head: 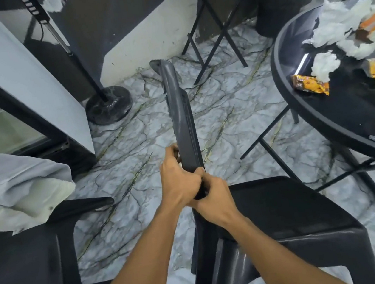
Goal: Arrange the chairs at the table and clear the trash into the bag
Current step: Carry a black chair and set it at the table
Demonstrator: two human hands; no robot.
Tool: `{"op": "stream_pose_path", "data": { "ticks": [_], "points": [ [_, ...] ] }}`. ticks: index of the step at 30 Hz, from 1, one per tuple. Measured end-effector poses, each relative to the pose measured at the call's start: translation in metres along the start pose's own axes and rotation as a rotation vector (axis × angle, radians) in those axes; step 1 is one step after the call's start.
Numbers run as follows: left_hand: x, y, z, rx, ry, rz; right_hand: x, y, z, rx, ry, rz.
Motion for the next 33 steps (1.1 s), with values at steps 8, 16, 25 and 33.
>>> {"op": "stream_pose_path", "data": {
  "ticks": [8,16,25,33],
  "points": [
    [0.071,-0.072,-0.026,0.071,0.325,0.190,-0.042,0.000,-0.060,0.190,0.056,-0.086],
    [0.145,-0.079,-0.013,-0.055,0.758,0.531,-0.067,0.005,-0.103,0.247,0.065,-0.161],
    [0.156,-0.107,-0.046,-0.018,0.894,0.376,-0.186,-0.028,-0.059,0.360,-0.233,-0.092],
    [0.182,-0.127,-0.032,-0.150,0.830,0.313,-0.190,-0.029,-0.089,0.424,-0.107,-0.111]
  ]
}}
Point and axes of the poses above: each hand's wrist, its own z-axis towards the middle knuckle, its own y-axis out of the palm, x = y × z, the point moved 8 cm from there along z, towards the middle knuckle, and after that the axes turned 2 degrees about -z, right-handed, at the moved point
